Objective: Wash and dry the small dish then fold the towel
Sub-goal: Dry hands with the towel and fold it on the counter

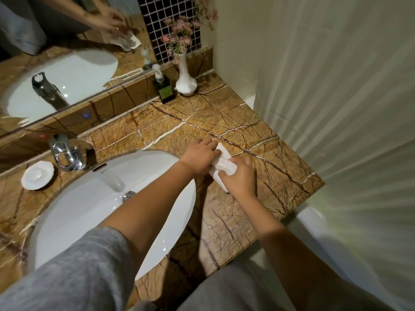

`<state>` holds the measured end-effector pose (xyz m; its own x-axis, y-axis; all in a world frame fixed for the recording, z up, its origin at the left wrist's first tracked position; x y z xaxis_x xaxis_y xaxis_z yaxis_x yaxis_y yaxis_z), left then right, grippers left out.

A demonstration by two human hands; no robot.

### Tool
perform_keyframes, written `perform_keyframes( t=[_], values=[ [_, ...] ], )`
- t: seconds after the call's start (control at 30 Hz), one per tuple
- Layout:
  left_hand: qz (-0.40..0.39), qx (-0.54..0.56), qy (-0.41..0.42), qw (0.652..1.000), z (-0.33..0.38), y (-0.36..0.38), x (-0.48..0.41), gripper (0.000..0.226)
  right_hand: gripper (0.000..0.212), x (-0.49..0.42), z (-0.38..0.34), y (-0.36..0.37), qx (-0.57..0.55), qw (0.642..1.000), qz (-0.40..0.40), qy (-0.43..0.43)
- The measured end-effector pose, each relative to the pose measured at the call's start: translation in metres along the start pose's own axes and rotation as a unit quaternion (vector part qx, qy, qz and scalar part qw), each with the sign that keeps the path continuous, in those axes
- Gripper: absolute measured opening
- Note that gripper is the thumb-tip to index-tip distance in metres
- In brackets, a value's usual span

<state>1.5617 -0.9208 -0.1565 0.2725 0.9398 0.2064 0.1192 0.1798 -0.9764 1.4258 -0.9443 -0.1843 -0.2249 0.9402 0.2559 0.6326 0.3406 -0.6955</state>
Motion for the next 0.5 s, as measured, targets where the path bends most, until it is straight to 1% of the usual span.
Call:
perform_keyframes(
  t=[0.1,0.2,0.27,0.33,0.4,0.47,0.5],
  values=[
    [0.01,0.055,-0.017,0.998,-0.002,0.007,0.008,0.048,0.031,-0.004,0.003,0.002,-0.066,0.997,-0.001,0.051],
    [0.034,0.135,-0.055,0.989,-0.004,0.01,0.007,0.049,0.025,-0.007,0.012,0.003,-0.065,0.992,0.013,0.111],
    [0.052,0.169,-0.067,0.982,-0.004,0.008,-0.001,0.047,0.022,-0.01,0.016,0.002,-0.072,0.984,0.003,0.162],
    [0.053,0.167,-0.063,0.982,-0.003,0.005,-0.011,0.046,0.024,-0.017,0.019,0.0,-0.111,0.972,-0.023,0.207],
    [0.048,0.161,-0.076,0.983,-0.004,0.002,-0.018,0.045,0.025,-0.024,0.02,0.0,-0.12,0.964,-0.068,0.227],
    [0.043,0.16,-0.093,0.982,-0.006,-0.001,-0.023,0.046,0.01,-0.029,0.021,-0.002,-0.137,0.956,-0.102,0.24],
    [0.044,0.16,-0.095,0.982,-0.006,-0.002,-0.024,0.046,0.011,-0.03,0.02,-0.003,-0.153,0.952,-0.112,0.242]
  ],
)
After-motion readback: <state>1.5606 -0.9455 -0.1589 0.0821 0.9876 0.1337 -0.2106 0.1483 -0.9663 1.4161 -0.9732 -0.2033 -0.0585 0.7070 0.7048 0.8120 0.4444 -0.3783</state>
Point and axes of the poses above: each hand's wrist, its own x-axis away from the middle knuckle, its own y-axis out of the palm, z = x × y, the point moved 4 cm from there along -x, towards the middle knuckle, and after that the axes turned 12 degrees about y, right-handed, at the moved point
